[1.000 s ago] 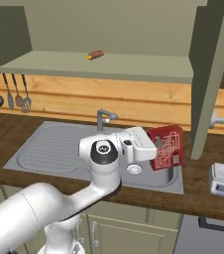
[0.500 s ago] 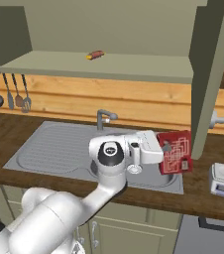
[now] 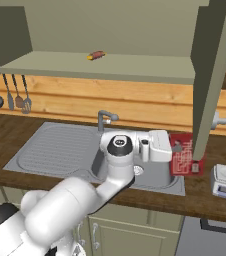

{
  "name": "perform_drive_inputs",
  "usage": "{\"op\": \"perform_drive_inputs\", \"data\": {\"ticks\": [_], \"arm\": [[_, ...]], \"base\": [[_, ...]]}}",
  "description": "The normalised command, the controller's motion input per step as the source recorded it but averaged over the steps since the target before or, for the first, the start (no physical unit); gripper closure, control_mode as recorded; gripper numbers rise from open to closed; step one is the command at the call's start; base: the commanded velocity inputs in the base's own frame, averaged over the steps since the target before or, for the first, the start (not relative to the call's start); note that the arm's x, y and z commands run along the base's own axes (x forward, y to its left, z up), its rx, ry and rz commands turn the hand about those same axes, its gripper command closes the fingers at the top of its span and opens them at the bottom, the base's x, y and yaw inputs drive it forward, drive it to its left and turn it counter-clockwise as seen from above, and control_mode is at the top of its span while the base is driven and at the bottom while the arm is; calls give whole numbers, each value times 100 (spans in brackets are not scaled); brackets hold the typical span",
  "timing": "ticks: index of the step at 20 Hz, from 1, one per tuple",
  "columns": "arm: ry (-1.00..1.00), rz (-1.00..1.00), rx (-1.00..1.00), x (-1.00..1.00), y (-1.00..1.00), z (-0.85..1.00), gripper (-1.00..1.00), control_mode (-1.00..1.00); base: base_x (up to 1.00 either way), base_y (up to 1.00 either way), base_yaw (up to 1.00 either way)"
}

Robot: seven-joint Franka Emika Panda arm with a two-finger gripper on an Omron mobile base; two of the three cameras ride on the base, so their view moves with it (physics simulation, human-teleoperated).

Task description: Pick the cereal and place it on the digital scale for weighing, and close the cabinet.

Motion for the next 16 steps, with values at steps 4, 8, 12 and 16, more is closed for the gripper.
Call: {"op": "perform_drive_inputs", "data": {"ticks": [4, 8, 12, 16], "arm": [[0, 0, 3, 20, -34, -1, 100, -100], [0, 0, 5, 14, -42, 0, 100, -100], [0, 0, 7, 9, -45, 0, 100, -100], [0, 0, 6, 10, -43, -4, 100, -100]], "base": [[0, 0, 0], [0, 0, 0], [0, 0, 0], [0, 0, 0]]}}
